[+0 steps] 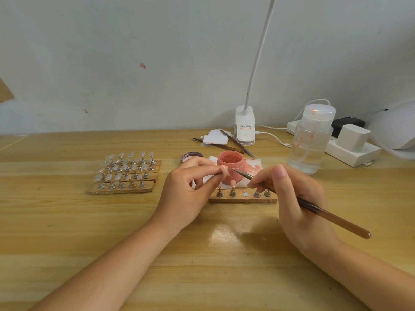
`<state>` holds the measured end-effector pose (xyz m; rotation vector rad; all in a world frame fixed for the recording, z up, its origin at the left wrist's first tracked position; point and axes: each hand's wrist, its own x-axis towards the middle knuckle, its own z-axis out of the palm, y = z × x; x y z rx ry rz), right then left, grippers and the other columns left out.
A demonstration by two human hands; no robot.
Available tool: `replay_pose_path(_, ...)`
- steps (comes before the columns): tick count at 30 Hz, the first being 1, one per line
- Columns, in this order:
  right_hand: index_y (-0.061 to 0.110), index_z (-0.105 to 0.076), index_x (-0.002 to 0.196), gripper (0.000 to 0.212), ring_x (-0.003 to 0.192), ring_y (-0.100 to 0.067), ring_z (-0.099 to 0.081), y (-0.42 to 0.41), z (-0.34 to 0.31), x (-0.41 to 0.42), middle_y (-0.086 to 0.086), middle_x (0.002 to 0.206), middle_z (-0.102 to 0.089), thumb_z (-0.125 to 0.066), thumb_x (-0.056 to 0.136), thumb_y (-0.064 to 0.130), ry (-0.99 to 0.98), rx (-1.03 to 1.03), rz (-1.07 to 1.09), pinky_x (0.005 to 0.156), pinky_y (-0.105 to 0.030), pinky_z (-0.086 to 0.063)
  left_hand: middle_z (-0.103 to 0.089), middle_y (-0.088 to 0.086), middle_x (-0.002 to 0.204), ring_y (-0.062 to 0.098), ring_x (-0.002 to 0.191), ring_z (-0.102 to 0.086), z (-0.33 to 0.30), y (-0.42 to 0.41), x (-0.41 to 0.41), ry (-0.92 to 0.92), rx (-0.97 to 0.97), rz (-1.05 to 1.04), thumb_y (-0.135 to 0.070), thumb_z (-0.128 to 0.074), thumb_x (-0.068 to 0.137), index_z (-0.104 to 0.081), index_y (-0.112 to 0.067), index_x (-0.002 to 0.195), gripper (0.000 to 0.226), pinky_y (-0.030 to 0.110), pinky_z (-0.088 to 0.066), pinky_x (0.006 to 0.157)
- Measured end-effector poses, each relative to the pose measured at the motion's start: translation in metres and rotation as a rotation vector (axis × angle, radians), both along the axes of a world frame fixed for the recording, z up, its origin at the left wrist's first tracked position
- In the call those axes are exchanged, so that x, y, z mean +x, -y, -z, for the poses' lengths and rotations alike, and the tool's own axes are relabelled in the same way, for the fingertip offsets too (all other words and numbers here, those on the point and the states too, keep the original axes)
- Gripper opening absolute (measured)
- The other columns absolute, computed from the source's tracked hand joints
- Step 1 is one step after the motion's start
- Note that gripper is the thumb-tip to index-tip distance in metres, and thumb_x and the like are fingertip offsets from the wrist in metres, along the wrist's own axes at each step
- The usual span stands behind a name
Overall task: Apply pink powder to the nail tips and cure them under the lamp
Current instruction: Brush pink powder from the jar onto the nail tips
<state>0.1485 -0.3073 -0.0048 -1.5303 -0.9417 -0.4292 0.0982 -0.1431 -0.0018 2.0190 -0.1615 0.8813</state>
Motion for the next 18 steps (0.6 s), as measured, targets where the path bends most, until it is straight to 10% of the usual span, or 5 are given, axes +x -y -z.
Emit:
replay_pose_path(9, 0.023, -0.065, 0.078, 0.034, 0.075, -0.006, -0.063, -0.0046, -0.0017, -0.0006, 0.019, 0.078, -0.063, -0.036, 0.092, 0.031, 0.023, -0.035, 0.018, 0.067, -0.027, -0.051, -0.063, -0.031, 0.076, -0.004, 0.052, -0.045, 0.0013, -0.0021, 0.0009, 0.074, 0.041, 0.063, -0.022, -0.065, 0.074, -0.066, -0.034, 0.083, 0.015, 0.006, -0.031, 0.051)
replay_pose_path(18, 0.013, -0.064, 0.069, 0.044, 0.064, -0.005, -0.059, -0.0002, 0.0014, -0.0008, 0.006, 0.063, -0.062, -0.035, 0.095, 0.033, 0.038, -0.003, -0.042, 0.059, -0.017, -0.047, -0.062, -0.017, 0.070, 0.003, 0.045, -0.033, 0.0041, -0.0014, 0.0031, 0.034, -0.006, 0.003, -0.006, -0.070, 0.075, -0.070, -0.027, 0.082, 0.022, 0.022, -0.032, 0.051)
